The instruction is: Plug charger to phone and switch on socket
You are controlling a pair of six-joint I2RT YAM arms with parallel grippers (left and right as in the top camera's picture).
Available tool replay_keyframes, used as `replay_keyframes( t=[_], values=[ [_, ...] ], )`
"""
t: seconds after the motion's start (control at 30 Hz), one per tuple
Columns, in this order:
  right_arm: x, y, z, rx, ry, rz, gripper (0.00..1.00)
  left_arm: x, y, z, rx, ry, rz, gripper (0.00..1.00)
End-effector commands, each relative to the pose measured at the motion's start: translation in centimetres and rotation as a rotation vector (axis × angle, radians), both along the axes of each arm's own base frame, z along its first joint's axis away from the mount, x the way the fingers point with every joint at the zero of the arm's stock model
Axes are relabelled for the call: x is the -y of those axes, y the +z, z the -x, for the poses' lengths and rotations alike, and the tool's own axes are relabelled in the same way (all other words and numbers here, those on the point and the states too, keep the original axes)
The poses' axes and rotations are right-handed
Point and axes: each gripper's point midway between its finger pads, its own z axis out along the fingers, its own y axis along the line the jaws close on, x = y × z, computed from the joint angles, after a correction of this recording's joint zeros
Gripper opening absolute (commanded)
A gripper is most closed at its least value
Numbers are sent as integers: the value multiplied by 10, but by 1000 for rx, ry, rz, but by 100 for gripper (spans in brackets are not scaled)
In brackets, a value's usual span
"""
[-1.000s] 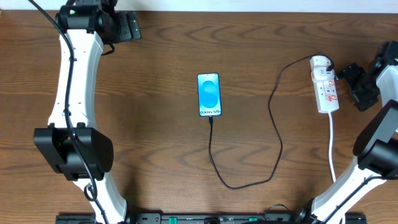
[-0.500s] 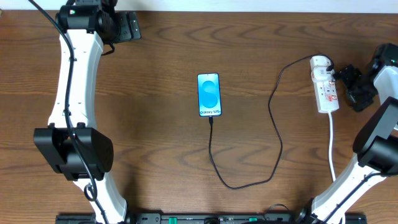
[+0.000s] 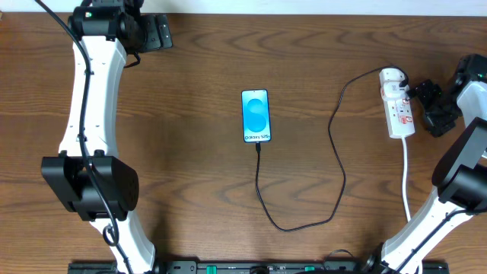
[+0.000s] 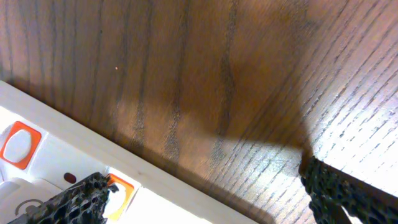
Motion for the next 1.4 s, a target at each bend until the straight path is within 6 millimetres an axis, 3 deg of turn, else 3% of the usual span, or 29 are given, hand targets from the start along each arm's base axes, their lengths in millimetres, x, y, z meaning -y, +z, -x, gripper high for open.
replay_keyframes(
  t=[0.0,0.97,1.37],
  values=[
    [-28,-16,1,-27,61,-83,99,-4,-5,0,-12,22,-3,98],
    [-57,-18,1,-69,105,-101,99,-4,-5,1,-13,22,-3,98],
    [-73,-28,1,-91,135,-121,99,-4,-5,0,-12,22,-4,98]
  ],
)
